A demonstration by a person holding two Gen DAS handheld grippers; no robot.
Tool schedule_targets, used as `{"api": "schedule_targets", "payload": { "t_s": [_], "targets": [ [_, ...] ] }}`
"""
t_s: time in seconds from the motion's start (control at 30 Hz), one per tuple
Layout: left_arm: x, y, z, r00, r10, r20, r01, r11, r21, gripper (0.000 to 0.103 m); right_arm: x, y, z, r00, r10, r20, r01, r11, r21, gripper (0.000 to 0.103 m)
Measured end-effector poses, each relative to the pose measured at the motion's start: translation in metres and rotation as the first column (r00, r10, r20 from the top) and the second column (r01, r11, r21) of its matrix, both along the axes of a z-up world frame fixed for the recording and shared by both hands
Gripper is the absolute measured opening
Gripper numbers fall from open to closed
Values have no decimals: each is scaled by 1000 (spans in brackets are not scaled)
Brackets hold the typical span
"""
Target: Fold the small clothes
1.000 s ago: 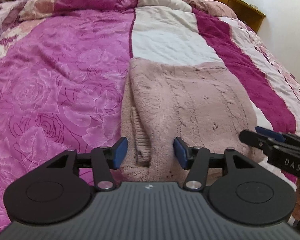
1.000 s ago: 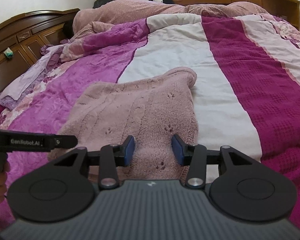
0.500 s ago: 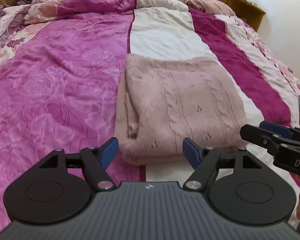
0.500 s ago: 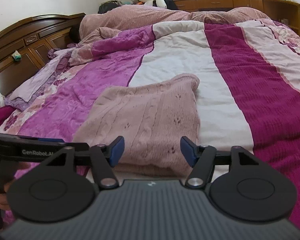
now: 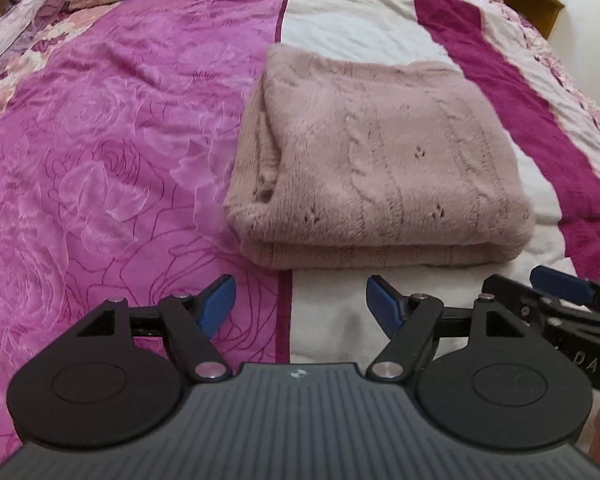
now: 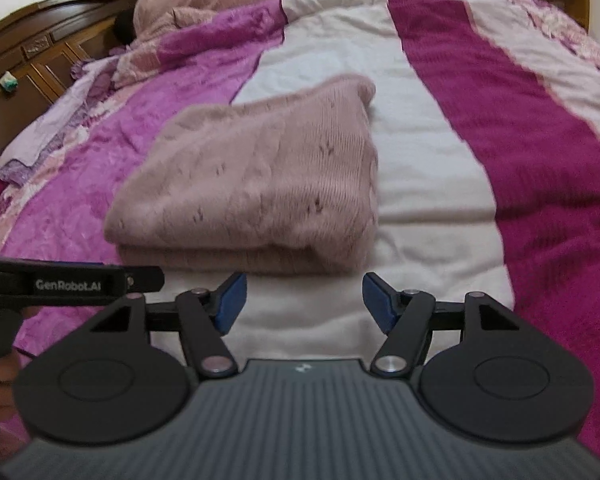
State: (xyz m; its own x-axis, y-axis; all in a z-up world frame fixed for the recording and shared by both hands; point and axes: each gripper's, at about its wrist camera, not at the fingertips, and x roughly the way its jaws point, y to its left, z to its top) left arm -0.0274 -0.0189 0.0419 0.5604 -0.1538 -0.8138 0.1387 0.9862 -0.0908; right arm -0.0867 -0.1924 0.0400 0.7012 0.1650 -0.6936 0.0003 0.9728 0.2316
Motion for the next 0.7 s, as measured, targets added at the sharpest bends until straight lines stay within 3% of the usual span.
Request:
{"api": "schedule_targets", "payload": {
  "t_s": [0.4, 0.7],
  "targets": [
    [4, -3, -11, 999, 15, -48, -14, 1000, 19, 78, 3, -2, -12, 998, -23, -54, 24, 1000, 15, 66],
    [3, -5, -12, 999, 9, -38, -8, 999, 34, 78, 5, -2, -14, 997, -25, -66, 26, 1000, 14, 66]
  ]
}}
